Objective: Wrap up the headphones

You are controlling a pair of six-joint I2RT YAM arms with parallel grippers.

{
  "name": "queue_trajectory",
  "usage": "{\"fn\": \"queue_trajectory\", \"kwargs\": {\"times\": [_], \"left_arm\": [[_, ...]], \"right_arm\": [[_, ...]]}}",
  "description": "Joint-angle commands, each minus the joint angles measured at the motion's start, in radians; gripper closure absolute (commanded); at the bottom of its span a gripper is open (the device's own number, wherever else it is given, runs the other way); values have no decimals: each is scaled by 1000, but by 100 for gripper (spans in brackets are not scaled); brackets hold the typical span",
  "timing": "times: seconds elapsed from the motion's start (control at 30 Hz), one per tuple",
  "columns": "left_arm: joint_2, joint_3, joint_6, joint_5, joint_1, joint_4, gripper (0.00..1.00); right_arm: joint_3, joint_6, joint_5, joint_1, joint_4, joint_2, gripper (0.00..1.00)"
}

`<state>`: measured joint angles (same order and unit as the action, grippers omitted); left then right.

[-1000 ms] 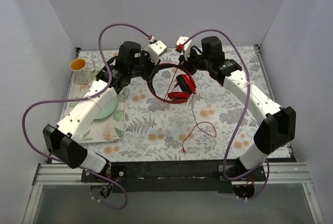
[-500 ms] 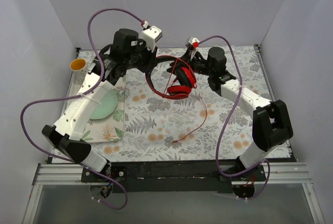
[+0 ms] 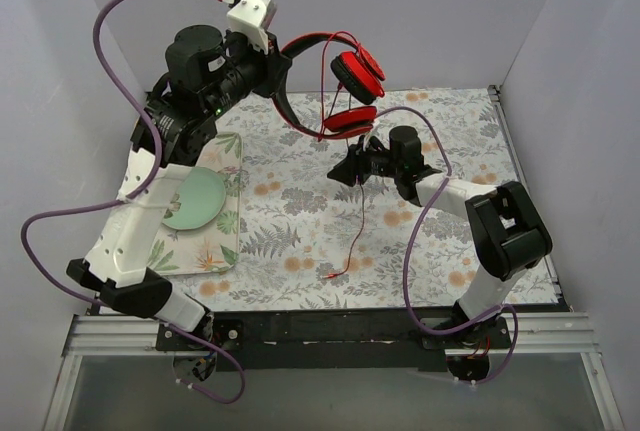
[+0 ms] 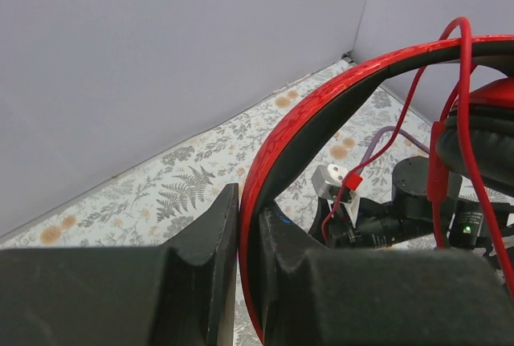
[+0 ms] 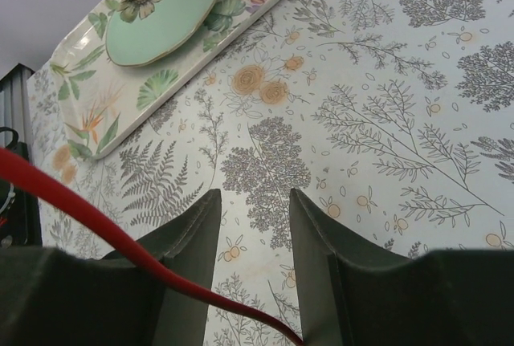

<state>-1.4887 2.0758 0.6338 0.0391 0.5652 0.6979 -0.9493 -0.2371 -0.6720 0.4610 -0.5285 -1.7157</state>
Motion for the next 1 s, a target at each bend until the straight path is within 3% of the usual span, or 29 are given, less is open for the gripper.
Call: {"fn": "queue_trajectory", "kwargs": {"times": [0.0, 0.33, 0.37, 0.4, 0.5, 0.57, 0.77, 0.97], "left_arm": [[7, 73, 44, -53, 4, -49, 100], [-19, 184, 66, -117, 2, -60, 100], [-21, 185, 69, -120, 2, -61, 100], [-24, 187, 75, -123, 2, -61, 100], [-28, 184, 98, -140, -4, -64, 100], [-33, 173, 124, -145, -22, -75, 100], [-73, 136, 285, -58, -226, -144, 100], [-143, 89, 291, -132, -347, -239, 100]], "right_arm": [[35, 8, 63, 5, -51, 41, 52], [112, 44, 120, 15, -19, 21, 53], [116, 44, 120, 18, -21, 21, 56], [116, 44, 117, 21, -21, 16, 70], [106, 44, 117, 39, -15, 8, 94], [100, 42, 124, 60, -2, 1, 98], [-9, 87, 233, 198, 178, -51, 99], [-152, 232, 392, 378, 458, -88, 99]]}}
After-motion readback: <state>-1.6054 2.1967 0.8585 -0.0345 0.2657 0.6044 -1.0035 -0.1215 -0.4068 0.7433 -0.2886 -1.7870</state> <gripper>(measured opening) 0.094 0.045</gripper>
